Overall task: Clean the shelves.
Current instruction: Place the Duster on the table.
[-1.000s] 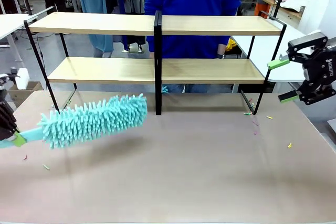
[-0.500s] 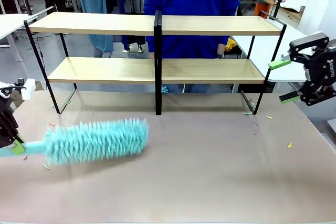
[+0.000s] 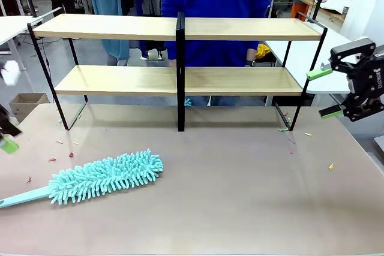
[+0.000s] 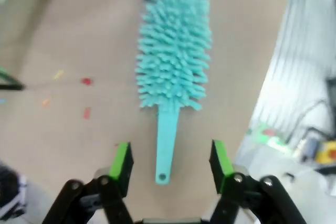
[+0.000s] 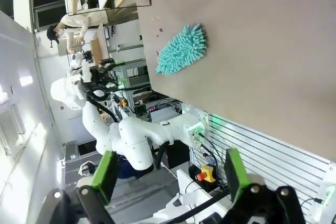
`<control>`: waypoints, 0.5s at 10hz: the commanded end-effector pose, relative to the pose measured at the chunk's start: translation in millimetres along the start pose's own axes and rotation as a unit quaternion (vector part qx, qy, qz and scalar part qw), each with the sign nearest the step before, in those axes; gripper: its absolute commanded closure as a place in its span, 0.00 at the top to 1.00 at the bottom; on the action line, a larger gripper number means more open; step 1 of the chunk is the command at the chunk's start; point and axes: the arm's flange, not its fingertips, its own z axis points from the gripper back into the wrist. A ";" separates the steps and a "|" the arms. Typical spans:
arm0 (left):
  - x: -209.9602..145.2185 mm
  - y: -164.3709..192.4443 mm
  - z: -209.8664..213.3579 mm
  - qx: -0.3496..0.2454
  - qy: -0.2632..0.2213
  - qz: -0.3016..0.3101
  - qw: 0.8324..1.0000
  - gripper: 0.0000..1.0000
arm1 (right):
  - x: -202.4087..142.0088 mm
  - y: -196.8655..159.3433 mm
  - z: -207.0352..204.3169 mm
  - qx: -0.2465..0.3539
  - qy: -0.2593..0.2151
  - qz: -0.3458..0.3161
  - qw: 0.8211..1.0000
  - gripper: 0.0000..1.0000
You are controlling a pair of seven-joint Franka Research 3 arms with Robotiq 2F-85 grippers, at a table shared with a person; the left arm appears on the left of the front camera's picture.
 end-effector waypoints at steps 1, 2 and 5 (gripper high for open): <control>-13.2 16.2 52.1 -0.078 -0.093 0.168 0.978 1.00 | 0.5 1.8 -2.4 0.011 -0.002 -0.001 1.000 1.00; -16.7 22.9 63.2 -0.234 -0.068 0.241 0.939 1.00 | 0.5 1.8 -2.4 0.011 -0.002 -0.001 1.000 1.00; -20.5 31.4 54.0 -0.480 -0.072 0.337 0.807 1.00 | 0.5 1.8 -2.4 0.011 -0.002 -0.001 1.000 1.00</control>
